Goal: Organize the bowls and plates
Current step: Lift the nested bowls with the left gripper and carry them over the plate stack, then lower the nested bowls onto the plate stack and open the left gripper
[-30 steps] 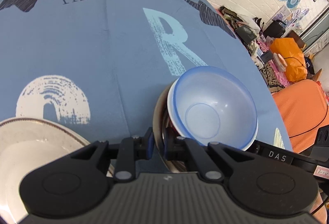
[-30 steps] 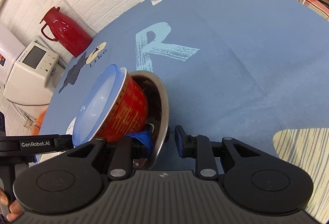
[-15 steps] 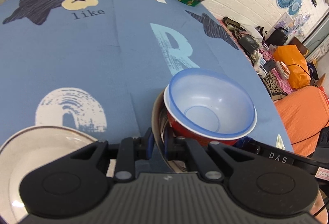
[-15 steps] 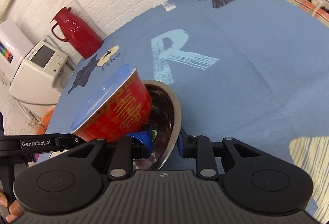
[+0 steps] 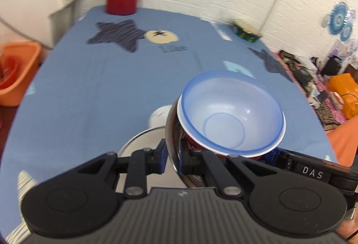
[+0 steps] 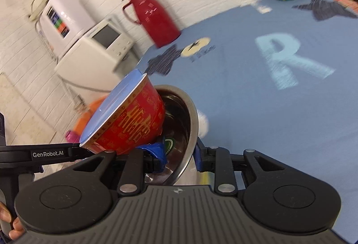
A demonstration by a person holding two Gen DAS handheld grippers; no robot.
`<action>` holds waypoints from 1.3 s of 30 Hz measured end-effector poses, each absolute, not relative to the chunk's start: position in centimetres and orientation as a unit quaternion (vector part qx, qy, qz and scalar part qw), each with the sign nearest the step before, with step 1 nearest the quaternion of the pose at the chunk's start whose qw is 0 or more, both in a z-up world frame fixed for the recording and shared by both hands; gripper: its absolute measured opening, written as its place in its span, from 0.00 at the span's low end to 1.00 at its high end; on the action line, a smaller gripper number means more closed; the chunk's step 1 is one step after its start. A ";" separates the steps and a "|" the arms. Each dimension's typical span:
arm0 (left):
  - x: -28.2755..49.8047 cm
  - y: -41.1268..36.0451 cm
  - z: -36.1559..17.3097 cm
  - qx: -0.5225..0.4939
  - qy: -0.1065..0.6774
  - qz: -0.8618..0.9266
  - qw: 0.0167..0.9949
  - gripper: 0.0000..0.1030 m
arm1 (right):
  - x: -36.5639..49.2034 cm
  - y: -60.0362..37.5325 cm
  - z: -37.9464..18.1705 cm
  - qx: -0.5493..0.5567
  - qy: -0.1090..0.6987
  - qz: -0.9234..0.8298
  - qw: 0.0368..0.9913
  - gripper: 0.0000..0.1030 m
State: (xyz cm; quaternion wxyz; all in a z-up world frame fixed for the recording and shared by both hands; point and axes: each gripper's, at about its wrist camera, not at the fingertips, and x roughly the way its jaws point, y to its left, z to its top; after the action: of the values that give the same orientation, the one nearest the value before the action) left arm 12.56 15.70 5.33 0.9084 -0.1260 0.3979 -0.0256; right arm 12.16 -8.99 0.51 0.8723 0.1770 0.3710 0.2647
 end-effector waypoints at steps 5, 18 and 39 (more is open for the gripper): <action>10.3 18.6 3.1 -0.139 0.415 0.002 0.899 0.00 | 11.2 -6.4 -1.7 0.173 0.414 0.284 0.847 0.10; 9.8 19.2 0.4 -0.167 0.417 -0.011 0.893 0.00 | 10.4 -5.3 -2.1 0.114 0.427 0.260 0.858 0.08; 6.7 17.8 5.0 -0.168 0.332 -0.002 0.928 0.63 | 9.7 -13.2 0.2 0.219 0.355 0.173 0.892 0.17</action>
State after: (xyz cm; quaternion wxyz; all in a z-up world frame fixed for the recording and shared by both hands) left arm 6.69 17.76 5.04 0.9283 -0.1677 0.3318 -0.0020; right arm 9.66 -13.16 0.23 0.8922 0.2194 0.3549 0.1729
